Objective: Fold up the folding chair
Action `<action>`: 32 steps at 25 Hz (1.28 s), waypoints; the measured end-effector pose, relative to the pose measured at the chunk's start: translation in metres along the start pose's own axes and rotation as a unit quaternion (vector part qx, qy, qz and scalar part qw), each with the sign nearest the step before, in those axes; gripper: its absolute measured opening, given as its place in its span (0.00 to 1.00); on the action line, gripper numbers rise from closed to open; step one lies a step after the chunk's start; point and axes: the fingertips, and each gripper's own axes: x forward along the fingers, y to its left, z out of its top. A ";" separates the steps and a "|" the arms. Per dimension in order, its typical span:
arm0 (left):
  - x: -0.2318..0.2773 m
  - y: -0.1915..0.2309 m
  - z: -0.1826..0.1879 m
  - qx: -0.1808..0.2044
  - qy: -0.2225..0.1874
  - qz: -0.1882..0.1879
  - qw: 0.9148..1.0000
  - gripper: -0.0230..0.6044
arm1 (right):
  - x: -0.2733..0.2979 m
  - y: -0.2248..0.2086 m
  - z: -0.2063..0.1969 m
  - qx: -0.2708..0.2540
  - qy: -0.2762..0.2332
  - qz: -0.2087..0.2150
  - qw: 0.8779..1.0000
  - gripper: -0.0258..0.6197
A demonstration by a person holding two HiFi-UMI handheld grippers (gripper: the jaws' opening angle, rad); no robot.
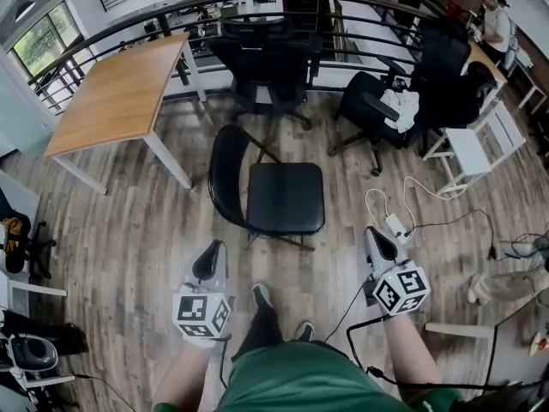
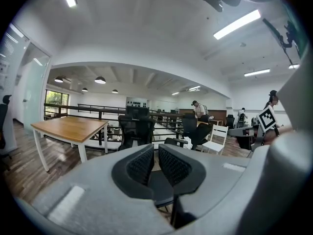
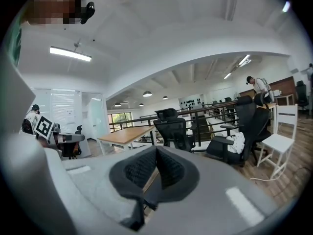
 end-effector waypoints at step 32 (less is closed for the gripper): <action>0.189 0.130 -0.027 -0.022 0.079 -0.035 0.996 0.10 | 0.177 -0.058 -0.067 0.039 0.105 -0.072 0.991 0.04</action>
